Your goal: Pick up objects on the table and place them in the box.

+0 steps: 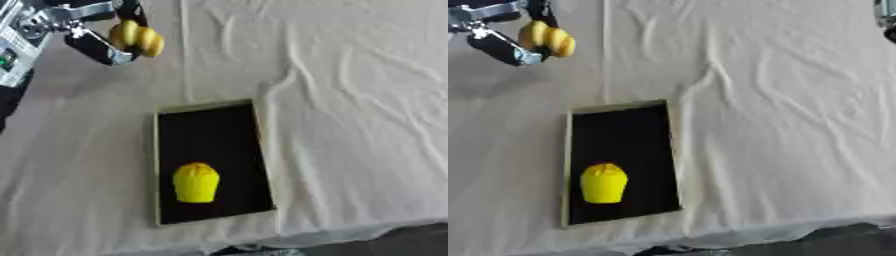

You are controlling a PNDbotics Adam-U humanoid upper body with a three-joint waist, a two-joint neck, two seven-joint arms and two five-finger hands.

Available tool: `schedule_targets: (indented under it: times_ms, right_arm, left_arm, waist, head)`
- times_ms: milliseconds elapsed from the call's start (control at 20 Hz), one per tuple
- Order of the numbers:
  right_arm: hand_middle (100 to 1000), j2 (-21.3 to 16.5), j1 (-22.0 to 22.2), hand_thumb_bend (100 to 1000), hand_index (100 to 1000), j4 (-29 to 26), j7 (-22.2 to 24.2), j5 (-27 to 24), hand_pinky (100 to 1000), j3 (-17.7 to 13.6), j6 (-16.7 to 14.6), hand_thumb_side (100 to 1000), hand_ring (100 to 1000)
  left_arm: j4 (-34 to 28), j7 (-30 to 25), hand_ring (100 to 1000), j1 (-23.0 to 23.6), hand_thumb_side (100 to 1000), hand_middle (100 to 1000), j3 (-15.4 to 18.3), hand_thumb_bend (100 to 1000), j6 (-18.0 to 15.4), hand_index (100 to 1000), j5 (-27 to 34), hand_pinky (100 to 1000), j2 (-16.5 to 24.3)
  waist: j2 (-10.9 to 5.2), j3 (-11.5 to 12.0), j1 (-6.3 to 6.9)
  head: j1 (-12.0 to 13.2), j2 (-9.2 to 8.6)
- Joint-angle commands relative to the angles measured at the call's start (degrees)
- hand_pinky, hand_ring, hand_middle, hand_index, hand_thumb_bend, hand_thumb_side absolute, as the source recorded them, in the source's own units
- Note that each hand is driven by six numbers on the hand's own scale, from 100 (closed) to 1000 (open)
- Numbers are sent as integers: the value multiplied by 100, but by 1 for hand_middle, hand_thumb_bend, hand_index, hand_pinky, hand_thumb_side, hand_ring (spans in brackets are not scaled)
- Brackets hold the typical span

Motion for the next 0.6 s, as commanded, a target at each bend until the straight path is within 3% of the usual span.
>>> schedule_targets:
  times_ms: [50,300,600]
  right_arm:
    - [628,-146,-39,100,830,-84,3,-46,954,-82,-44,351,845]
    - [627,-134,-19,100,829,-84,23,-65,955,-77,-40,361,845]
    - [627,-116,-4,100,829,-84,56,-99,956,-72,-3,365,845]
  left_arm:
    - [-463,166,605,-37,112,519,-319,100,-233,659,256,696,183]
    - [-1067,353,607,134,106,522,-682,100,-113,663,375,695,185]
    - [-1817,203,609,421,100,527,-765,100,338,669,6,698,-205]
  waist:
    - [-161,21,-45]
    - [-204,80,-46]
    - [-257,157,-35]
  head:
    - [-4,27]
    - [-21,27]
    - [-57,27]
